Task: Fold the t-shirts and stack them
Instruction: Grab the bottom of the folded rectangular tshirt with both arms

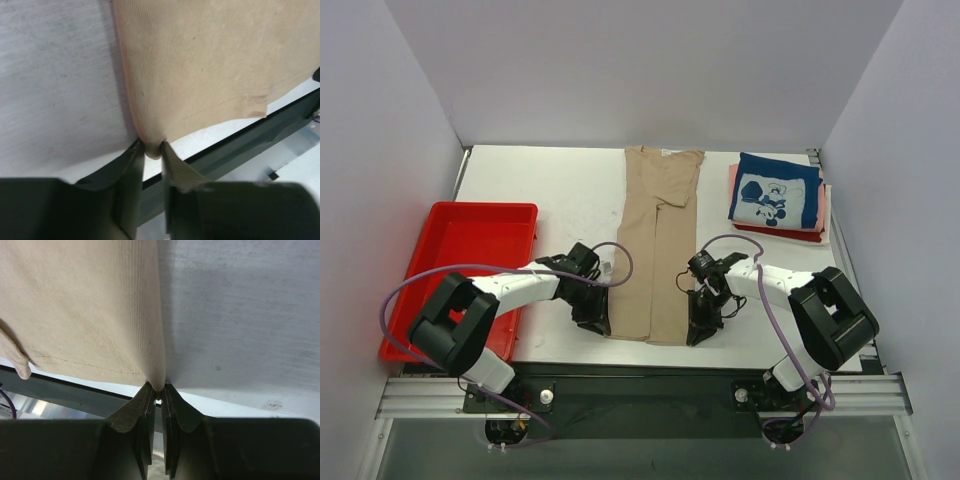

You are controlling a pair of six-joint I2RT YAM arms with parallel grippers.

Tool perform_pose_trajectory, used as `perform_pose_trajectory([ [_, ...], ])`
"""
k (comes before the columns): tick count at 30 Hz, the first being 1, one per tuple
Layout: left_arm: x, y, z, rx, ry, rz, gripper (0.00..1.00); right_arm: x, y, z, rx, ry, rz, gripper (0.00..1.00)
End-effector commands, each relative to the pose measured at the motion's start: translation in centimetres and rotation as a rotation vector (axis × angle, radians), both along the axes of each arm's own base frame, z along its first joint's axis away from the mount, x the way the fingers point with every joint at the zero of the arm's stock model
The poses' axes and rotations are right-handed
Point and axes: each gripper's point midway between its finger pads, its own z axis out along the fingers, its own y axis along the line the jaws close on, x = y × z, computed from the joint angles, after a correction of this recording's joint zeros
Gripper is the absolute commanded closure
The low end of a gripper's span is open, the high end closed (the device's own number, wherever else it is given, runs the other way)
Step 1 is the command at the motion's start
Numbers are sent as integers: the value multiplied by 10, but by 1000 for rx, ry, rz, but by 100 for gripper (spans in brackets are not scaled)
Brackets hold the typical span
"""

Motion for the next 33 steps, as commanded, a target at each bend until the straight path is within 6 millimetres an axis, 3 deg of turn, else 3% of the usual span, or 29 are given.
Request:
perform_pose_trajectory([
  [1, 3, -9, -3, -15, -19, -14, 72, -9, -10, -1, -47, 22, 4, 90],
  [3, 2, -11, -5, -15, -13, -20, 80, -9, -10, -1, -48, 18, 4, 91],
  [4, 2, -11, -5, -16, -14, -20, 90, -9, -11, -1, -49, 17, 4, 92],
  [6, 0, -13, -5, -13, -12, -29, 100, -9, -11, 0, -49, 15, 4, 95],
  [8, -3, -15, -2, -8, -17, -39, 100, -9, -11, 2, -48, 13, 4, 100],
  [13, -7, -19, 10, 7, -36, -56, 100, -14, -15, 8, -51, 25, 15, 100],
  [22, -28, -22, 16, 31, -9, -89, 100, -41, -29, 17, -71, 91, 30, 100],
  [26, -38, -25, 27, 52, -7, -121, 100, -50, -32, 28, -59, 96, 31, 100],
  [33, -41, -30, 70, 1, -38, -72, 100, -61, -38, 60, -51, 87, 21, 100],
])
